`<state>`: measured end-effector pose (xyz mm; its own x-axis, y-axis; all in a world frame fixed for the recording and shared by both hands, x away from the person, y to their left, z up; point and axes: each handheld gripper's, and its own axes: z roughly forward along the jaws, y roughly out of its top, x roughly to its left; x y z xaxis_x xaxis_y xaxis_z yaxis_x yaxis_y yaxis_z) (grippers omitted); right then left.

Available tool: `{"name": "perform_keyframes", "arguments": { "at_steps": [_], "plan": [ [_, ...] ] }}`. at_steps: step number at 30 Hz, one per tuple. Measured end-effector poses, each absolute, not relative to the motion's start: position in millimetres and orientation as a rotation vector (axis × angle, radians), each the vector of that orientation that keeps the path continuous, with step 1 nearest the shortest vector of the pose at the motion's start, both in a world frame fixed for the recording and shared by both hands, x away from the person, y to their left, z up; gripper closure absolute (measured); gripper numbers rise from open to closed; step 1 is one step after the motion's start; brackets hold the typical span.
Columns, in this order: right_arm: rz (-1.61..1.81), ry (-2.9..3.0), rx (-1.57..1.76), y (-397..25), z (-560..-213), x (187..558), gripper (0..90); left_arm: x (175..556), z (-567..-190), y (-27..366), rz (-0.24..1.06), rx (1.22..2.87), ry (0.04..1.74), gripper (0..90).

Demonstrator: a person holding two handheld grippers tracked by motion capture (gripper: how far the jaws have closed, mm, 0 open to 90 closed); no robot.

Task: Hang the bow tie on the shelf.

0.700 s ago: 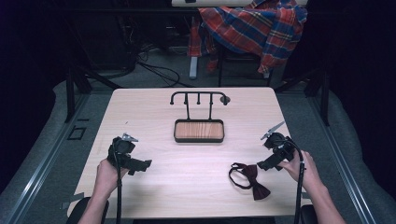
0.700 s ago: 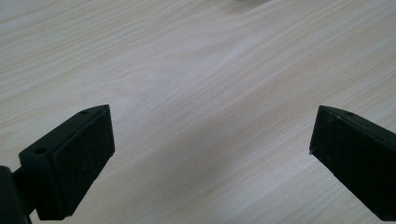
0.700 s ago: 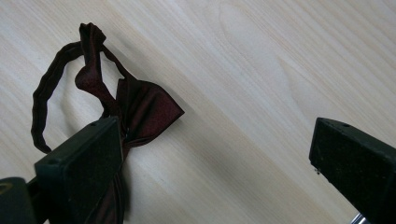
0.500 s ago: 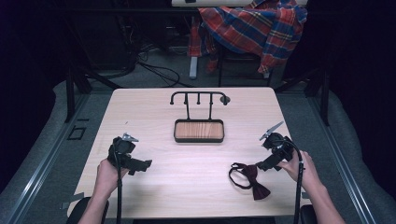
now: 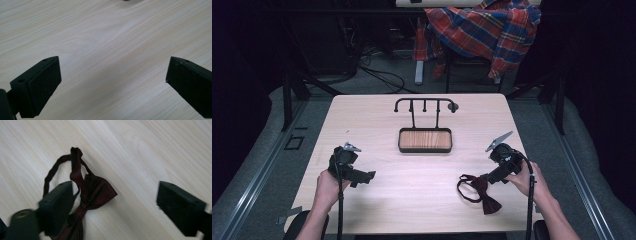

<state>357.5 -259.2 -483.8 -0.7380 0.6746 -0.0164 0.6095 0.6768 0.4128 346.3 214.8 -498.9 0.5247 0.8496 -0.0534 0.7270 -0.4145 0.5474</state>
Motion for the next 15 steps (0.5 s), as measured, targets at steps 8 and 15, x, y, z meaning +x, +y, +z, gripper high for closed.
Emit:
{"name": "perform_keyframes", "arguments": {
  "at_steps": [8, 15],
  "plan": [
    [0.652, 2.724, 1.047, -251, -482, 357, 29.1, 346, -499, 214, 0.316, 2.256, 1.280, 0.1],
    [0.620, 2.758, 0.980, -235, -487, 359, 37.7, 347, -499, 214, 0.314, 2.264, 1.279, 0.1]
  ]
}}
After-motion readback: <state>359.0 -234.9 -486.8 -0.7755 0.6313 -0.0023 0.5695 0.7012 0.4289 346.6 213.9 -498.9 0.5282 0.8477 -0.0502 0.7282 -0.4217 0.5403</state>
